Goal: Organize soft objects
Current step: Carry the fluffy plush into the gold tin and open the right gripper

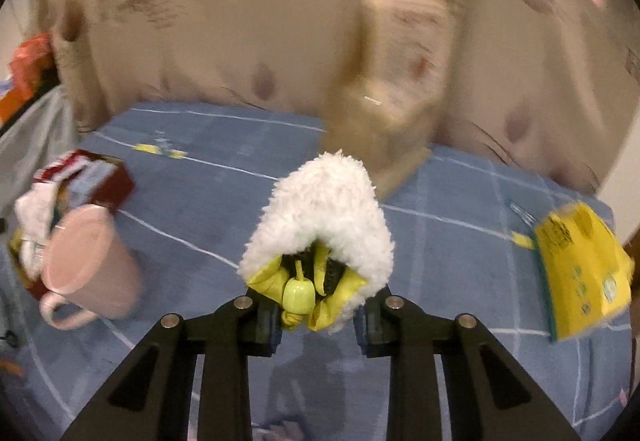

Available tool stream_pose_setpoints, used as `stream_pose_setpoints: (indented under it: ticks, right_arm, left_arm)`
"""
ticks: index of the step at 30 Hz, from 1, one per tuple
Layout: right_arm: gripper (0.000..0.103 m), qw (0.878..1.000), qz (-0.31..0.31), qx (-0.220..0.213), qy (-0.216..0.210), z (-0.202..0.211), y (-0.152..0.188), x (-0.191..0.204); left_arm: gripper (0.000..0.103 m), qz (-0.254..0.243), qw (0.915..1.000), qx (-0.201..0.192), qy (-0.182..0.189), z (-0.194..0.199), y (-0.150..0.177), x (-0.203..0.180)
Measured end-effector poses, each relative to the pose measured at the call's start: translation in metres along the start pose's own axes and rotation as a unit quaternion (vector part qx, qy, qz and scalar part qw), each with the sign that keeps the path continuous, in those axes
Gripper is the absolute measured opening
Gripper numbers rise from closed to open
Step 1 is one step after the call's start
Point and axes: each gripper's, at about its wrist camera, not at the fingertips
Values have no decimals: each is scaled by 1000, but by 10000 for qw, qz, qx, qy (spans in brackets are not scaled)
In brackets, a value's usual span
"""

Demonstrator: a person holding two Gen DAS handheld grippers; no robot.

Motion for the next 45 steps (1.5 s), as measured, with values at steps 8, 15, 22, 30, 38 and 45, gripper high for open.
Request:
stream_pose_setpoints:
  ticks: [8,15,22,30,38,45]
  right_arm:
    - [25,9958,525,3,-749,6,-15,94]
    - [25,9873,977,175,-1237,-3,-9,170]
    - [25,9749,1407,485,-1654,-10,13,231]
    - [25,9666,1638,739,-1825,-30,27,279]
    - [25,9735,1444,729,-1618,-62,5,302]
    - [25,9791,1200,872,-1394,-94,-5,312]
  left_arm:
    - [60,237,9997,-29,9,4,3,18]
    - [60,428,9991,-7,-19,3,5,32]
    - [60,610,9981,-50,-95,7,5,45]
    - [60,729,9972,-86,-112,10,6,56]
    - [60,800,9968,-54,-75,7,6,61]
    - [60,800,9968,-14,-37,4,8,61]
Point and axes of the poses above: each gripper's, at about its wrist camera, not at the fingertips, and z roughly against the way its jaws point, x to its left, y to its underside, and after that the axes turned 12 degrees about -z, right-handed
